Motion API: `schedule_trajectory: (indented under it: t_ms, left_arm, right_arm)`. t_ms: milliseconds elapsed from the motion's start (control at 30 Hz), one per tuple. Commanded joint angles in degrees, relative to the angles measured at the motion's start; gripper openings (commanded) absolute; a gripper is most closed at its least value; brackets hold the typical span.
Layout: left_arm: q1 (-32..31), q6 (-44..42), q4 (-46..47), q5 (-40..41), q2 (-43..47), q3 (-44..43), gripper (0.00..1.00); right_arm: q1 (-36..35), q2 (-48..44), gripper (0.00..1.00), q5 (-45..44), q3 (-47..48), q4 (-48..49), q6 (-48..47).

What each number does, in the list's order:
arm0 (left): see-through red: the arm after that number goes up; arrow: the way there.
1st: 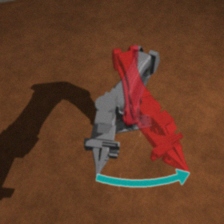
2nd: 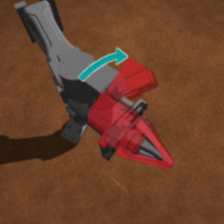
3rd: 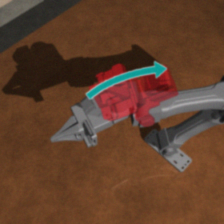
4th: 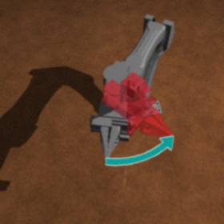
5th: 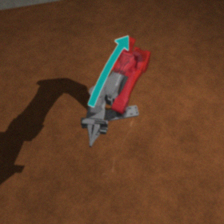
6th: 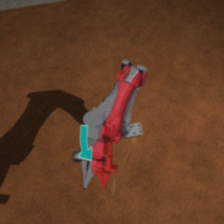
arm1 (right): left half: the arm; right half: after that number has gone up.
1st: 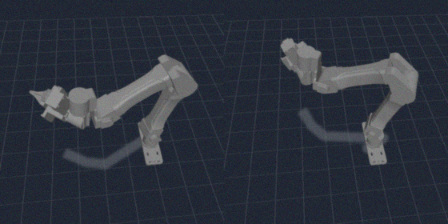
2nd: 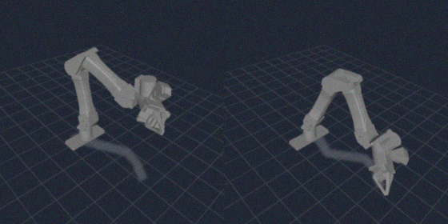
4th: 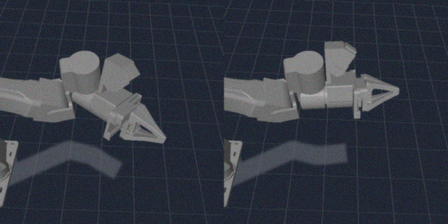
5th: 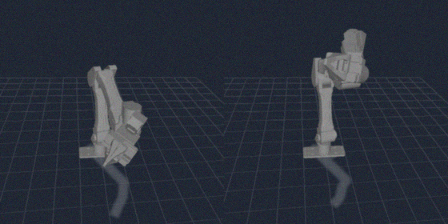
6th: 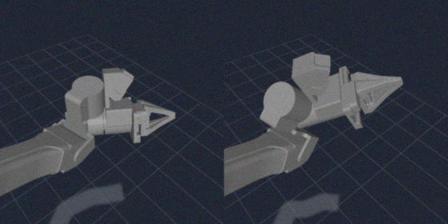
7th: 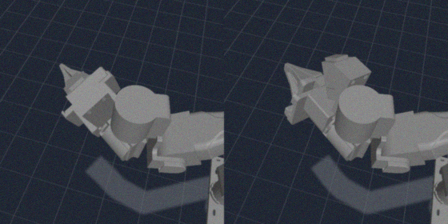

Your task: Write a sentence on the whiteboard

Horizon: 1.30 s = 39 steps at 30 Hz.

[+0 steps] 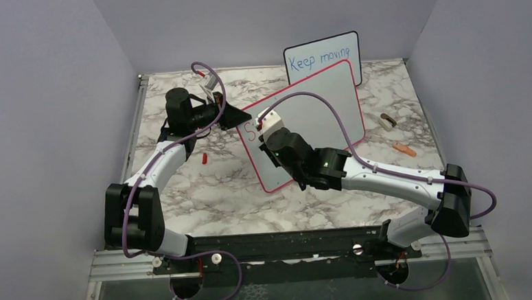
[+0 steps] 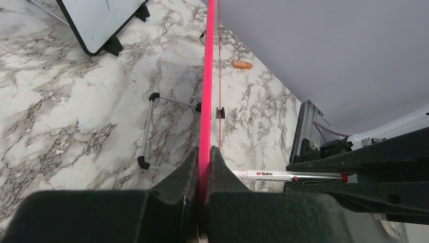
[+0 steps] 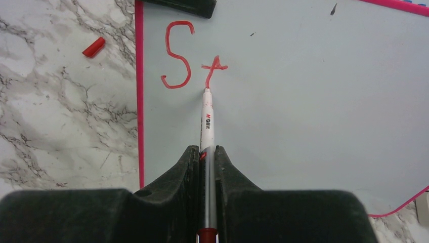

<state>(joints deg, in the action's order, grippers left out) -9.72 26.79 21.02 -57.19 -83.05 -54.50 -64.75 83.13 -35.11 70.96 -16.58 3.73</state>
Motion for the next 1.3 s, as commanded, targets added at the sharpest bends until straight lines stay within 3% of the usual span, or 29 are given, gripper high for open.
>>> schedule_trajectory:
  t_ms: [0,400,1267]
  left_arm:
    - [-1.5,-1.2,-2.4,-1.2,-1.4,1.5,0.0]
    - [-1.4,-1.2,-2.4,-1.3,-1.4,1.5,0.0]
    - [-1.5,-1.2,-2.4,-1.4,-1.2,1.5,0.0]
  right_arm:
    - [0.4,0.9,0.01,-0.4,0.7,-2.4,0.9]
    - [0.4,-0.1,0.0,-4.3,0.1,-0.1,0.3]
    - [1.2,-4.3,0.01,-3.5,-3.5,6.0,0.1]
